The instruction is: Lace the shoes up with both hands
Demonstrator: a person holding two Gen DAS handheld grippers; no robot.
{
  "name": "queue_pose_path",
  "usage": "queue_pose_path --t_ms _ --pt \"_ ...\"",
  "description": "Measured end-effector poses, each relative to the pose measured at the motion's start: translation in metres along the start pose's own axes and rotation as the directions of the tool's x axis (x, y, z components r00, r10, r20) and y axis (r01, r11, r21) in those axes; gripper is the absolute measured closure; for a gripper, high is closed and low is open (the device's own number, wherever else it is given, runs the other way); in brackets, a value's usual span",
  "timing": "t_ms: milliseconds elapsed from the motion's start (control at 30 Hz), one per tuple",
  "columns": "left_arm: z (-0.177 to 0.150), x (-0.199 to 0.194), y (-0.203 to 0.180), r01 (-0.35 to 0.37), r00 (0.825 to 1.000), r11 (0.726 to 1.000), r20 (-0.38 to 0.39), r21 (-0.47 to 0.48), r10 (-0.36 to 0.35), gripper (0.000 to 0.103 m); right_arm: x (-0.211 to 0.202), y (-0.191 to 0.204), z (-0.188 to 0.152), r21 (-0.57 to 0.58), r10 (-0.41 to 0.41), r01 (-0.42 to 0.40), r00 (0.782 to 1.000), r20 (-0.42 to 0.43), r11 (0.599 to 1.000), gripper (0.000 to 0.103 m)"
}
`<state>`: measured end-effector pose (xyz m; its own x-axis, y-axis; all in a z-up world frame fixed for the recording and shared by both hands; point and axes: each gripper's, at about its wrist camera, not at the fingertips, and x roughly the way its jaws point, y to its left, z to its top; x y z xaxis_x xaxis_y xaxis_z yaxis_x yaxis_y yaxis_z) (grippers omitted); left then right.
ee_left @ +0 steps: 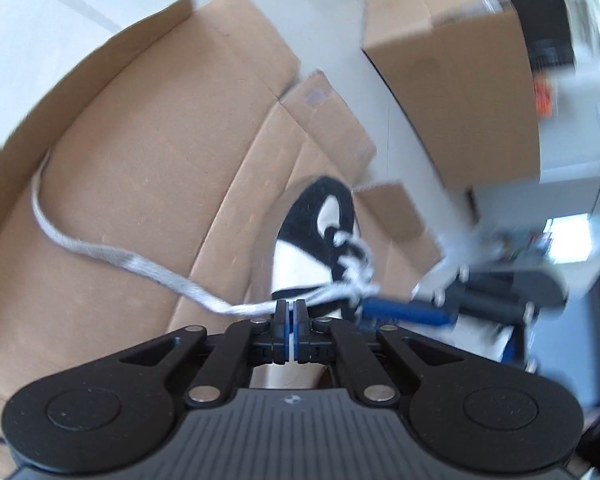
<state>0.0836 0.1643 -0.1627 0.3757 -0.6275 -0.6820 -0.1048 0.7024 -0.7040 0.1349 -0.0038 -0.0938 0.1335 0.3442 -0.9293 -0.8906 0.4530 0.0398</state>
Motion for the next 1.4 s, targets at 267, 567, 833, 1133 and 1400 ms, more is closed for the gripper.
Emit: queue_pose_path --t_ms 267,567,833,1133,1400 --pt "-0.007 0.009 -0.027 -0.049 0.998 0.960 -0.032 0.275 0.061 0.085 -0.006 -0.012 0.018 0.086 0.059 -0.060 0.998 0.018 0.994 0.101" --pt "-0.013 0.012 -0.033 -0.042 0.998 0.946 -0.033 0.321 0.056 0.085 -0.040 -0.022 0.078 0.025 0.078 -0.080 0.994 0.083 0.996 0.101" --pt "-0.019 0.006 -0.043 -0.005 0.999 0.938 -0.040 0.345 0.021 0.065 -0.016 -0.020 0.037 0.058 0.060 -0.054 0.991 -0.118 0.997 0.090" --pt "-0.027 0.010 -0.058 -0.020 0.998 0.888 -0.043 0.459 0.044 0.065 0.002 -0.014 0.021 0.083 0.068 -0.055 0.985 -0.156 0.995 0.100" --pt "-0.038 0.027 -0.075 -0.037 0.996 0.798 -0.043 0.601 0.079 0.066 -0.003 -0.017 0.035 0.101 0.116 -0.102 0.984 -0.136 0.990 0.101"
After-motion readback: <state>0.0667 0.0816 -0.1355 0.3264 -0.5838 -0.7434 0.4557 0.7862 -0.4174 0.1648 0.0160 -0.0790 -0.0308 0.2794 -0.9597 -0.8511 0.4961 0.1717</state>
